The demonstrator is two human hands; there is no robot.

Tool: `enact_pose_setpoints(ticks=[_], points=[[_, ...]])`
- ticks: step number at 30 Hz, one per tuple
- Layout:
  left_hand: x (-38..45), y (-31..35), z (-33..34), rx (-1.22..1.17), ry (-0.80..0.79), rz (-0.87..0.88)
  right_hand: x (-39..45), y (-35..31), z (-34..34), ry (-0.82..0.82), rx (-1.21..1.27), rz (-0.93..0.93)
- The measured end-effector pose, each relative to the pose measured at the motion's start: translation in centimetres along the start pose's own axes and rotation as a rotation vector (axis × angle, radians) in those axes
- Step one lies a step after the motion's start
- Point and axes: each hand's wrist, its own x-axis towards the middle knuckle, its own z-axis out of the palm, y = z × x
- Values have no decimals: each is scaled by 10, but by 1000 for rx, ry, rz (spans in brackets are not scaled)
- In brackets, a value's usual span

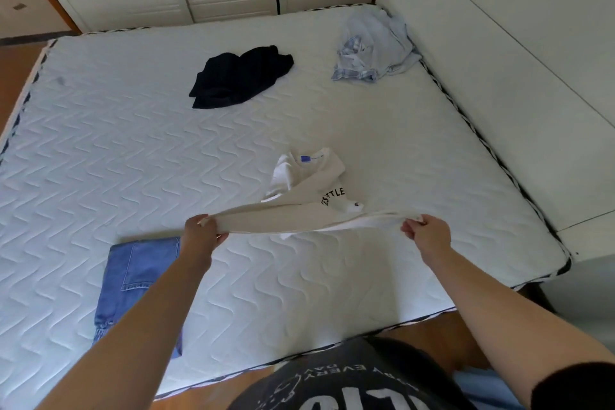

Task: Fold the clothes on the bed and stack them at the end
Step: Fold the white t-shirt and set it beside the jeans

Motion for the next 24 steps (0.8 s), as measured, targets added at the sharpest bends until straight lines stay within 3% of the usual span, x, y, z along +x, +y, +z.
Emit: enact_pose_setpoints(ticks=[6, 10, 15, 19, 24], points=[[9, -2, -65, 108, 85, 23, -8, -61, -39, 158, 126, -184], [1, -6, -65, 144, 31, 18, -18, -75, -37, 82, 385, -88], [-15, -46, -54, 46, -87, -213, -48, -20, -18, -25, 218, -60], [-23, -79, -60, 83, -148, -405, -48, 20, -21, -121, 143, 243], [-30, -100, -63, 349, -189, -564, -49, 69, -46, -279, -250, 759]])
